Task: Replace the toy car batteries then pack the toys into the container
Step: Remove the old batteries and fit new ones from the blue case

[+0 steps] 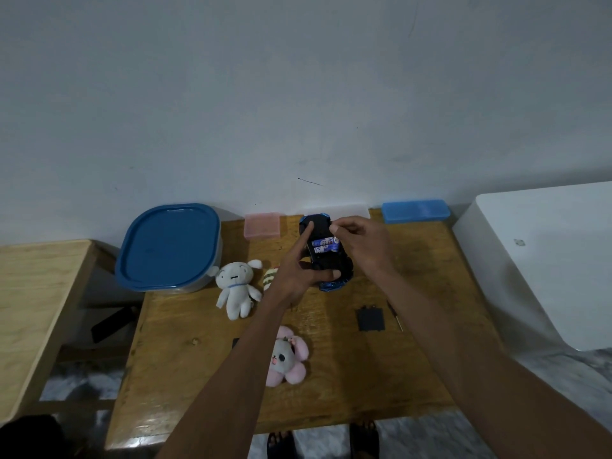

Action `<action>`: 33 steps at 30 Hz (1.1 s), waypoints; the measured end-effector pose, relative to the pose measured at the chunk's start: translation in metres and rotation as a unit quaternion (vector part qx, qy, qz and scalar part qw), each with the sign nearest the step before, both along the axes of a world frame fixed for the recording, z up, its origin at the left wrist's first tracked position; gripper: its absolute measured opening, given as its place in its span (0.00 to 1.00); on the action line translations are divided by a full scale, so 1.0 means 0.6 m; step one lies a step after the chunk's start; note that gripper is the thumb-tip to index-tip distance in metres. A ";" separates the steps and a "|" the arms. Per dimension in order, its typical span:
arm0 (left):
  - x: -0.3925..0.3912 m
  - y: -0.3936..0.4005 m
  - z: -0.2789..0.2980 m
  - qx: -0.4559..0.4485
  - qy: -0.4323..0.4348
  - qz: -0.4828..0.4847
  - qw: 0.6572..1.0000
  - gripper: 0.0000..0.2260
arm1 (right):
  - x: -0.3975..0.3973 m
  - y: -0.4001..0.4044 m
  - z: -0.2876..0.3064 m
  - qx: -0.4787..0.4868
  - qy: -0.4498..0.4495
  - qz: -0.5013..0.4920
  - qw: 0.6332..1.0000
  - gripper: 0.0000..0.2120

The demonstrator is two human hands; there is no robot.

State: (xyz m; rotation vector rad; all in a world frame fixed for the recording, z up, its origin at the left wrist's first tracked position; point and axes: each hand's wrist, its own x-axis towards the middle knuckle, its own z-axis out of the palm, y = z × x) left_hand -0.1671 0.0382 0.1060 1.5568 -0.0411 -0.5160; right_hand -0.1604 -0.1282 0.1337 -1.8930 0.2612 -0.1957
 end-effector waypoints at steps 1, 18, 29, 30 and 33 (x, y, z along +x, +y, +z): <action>-0.001 0.000 0.000 -0.002 -0.002 0.001 1.000 0.50 | -0.001 0.001 -0.002 -0.007 -0.005 -0.005 1.000 0.07; -0.008 -0.002 -0.007 0.024 -0.022 0.002 0.999 0.52 | -0.021 -0.003 -0.025 -0.083 0.015 0.001 0.996 0.07; -0.008 -0.011 0.000 0.025 -0.048 0.022 0.998 0.51 | -0.040 0.017 -0.043 -0.093 -0.015 -0.059 0.994 0.06; -0.007 -0.010 0.002 0.028 -0.051 0.018 0.998 0.51 | -0.041 0.018 -0.043 -0.096 -0.018 -0.060 0.993 0.06; -0.008 -0.012 0.006 0.028 -0.060 0.022 0.998 0.51 | -0.040 0.020 -0.040 -0.117 -0.024 -0.061 0.991 0.05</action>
